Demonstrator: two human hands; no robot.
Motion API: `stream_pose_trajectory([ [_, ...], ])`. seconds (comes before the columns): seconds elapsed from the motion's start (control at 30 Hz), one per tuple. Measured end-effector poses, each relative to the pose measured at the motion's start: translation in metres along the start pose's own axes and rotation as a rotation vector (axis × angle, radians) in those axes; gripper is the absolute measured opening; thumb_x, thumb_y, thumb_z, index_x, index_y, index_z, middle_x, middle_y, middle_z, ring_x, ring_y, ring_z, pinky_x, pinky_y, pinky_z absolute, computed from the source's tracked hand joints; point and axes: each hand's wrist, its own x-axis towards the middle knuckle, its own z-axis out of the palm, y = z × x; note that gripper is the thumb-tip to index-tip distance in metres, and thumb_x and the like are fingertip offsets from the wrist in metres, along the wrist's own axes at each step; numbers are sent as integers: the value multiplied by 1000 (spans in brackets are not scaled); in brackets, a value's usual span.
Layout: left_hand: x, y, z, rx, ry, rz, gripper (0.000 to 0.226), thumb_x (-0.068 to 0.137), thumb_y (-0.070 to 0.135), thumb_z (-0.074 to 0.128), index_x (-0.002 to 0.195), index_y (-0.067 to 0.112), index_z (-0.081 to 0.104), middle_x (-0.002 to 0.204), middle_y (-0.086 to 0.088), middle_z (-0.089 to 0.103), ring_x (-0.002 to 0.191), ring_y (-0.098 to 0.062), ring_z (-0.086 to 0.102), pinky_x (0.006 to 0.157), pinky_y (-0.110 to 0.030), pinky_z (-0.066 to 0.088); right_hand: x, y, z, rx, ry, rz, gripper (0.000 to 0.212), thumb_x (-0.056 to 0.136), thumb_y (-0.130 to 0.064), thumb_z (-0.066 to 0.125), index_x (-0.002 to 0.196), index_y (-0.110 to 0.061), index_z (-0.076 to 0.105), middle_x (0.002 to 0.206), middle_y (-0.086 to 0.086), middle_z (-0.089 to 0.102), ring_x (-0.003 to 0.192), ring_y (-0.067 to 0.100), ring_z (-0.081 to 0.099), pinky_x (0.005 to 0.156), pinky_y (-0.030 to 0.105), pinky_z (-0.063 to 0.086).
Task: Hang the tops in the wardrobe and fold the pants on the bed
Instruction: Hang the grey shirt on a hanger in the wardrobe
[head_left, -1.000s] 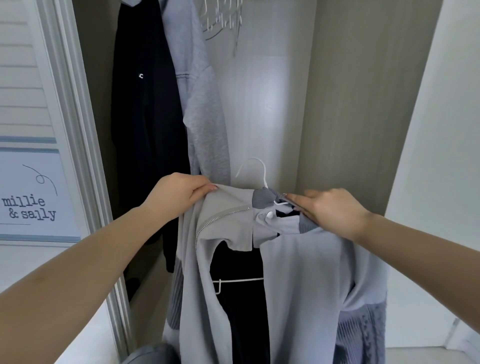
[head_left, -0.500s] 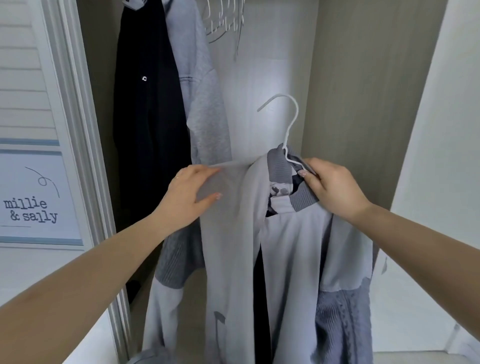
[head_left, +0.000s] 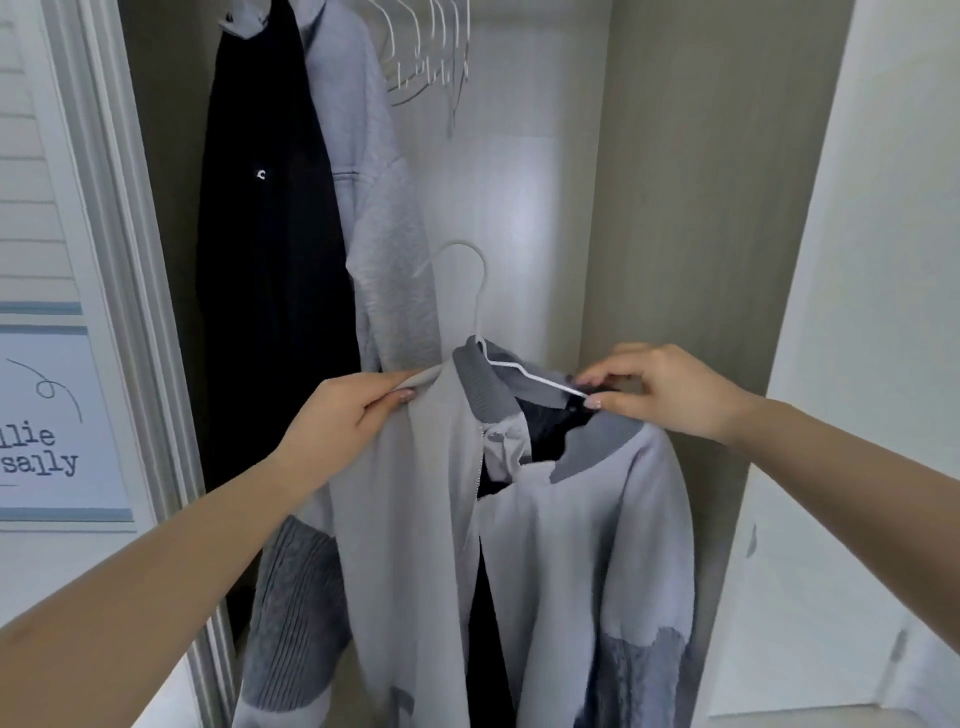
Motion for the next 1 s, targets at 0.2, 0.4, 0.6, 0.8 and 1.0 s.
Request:
stream_pose_trajectory([
  [0.2, -3, 6, 13, 28, -28, 44, 29, 94, 14, 55, 121, 16, 64, 92, 24, 63, 86, 13, 57, 76, -1, 40, 21, -26, 29, -109, 43, -29, 18, 90, -32, 62, 88, -15, 67, 82, -2, 64, 78, 17, 58, 75, 34, 47],
  [0.4, -4, -2, -2, 0, 85, -64, 22, 96, 18, 49, 104, 17, 70, 88, 18, 69, 85, 2, 62, 75, -4, 43, 19, -23, 38, -321, -114, -33, 21, 96, -39, 45, 85, -22, 52, 85, 0, 63, 77, 24, 55, 64, 33, 43],
  [0.6, -14, -23, -30, 22, 265, -219, 19, 98, 26, 45, 96, 36, 61, 81, 27, 64, 78, 11, 58, 67, 0, 39, 1, -2, 39, -368, -192, 53, 26, 97, -34, 42, 77, -17, 40, 64, -6, 45, 68, 24, 45, 58, 32, 31],
  [0.8, -8, -20, -31, 300, -140, -113, 27, 91, 45, 50, 115, 35, 58, 100, 22, 56, 90, 4, 52, 76, -14, 39, 16, -23, 46, -23, -57, 52, 30, 100, -28, 40, 71, -26, 40, 64, -11, 56, 62, 13, 57, 64, 31, 44],
  [1.0, -1, -8, -21, 93, -51, -166, 15, 90, 32, 60, 98, 22, 68, 83, 2, 63, 79, -12, 59, 72, -37, 50, 33, -47, 27, 226, -78, 124, 27, 98, -29, 47, 72, -21, 50, 63, -15, 63, 49, 2, 57, 57, 15, 44],
])
